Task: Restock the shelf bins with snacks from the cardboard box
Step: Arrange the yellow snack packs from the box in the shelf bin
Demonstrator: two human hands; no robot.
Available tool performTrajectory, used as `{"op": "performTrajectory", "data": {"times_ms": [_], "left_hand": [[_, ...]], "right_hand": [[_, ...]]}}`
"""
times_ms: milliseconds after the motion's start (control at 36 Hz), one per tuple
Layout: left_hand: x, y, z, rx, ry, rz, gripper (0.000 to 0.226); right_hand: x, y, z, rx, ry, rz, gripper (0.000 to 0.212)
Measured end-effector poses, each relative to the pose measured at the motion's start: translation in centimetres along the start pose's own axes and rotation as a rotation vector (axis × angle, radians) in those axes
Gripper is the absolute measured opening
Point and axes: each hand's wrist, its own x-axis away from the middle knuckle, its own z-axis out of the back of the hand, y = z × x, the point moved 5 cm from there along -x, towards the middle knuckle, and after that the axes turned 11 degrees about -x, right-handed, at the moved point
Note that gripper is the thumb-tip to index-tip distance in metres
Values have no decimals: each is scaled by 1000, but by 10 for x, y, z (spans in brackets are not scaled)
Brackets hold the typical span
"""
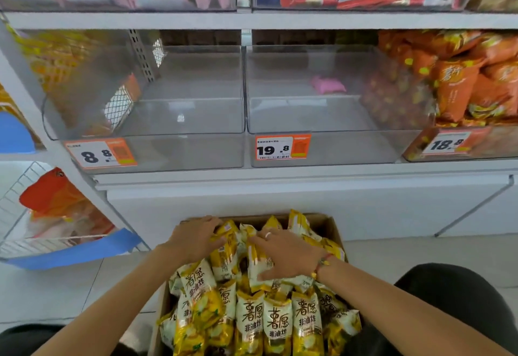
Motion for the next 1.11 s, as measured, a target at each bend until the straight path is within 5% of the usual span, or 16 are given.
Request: {"op": "performTrajectory", "data": {"times_ms": [333, 528, 750, 889, 1111], "left_hand": [[14, 4, -20, 160, 35, 67, 50], [8, 5, -20, 100, 15, 56, 52], [10, 15, -3, 83, 154, 62, 55], [30, 33, 21, 542, 292, -72, 51], [60, 53, 58, 904, 237, -261, 72]], "right_hand": [[-6, -1, -15, -97, 108, -106, 113], [12, 8, -14, -345, 101, -157, 106], [34, 24, 2, -992, 226, -241, 90], [57, 23, 26, -1445, 374, -341, 95], [71, -3, 36, -2018, -34, -164, 82]]}}
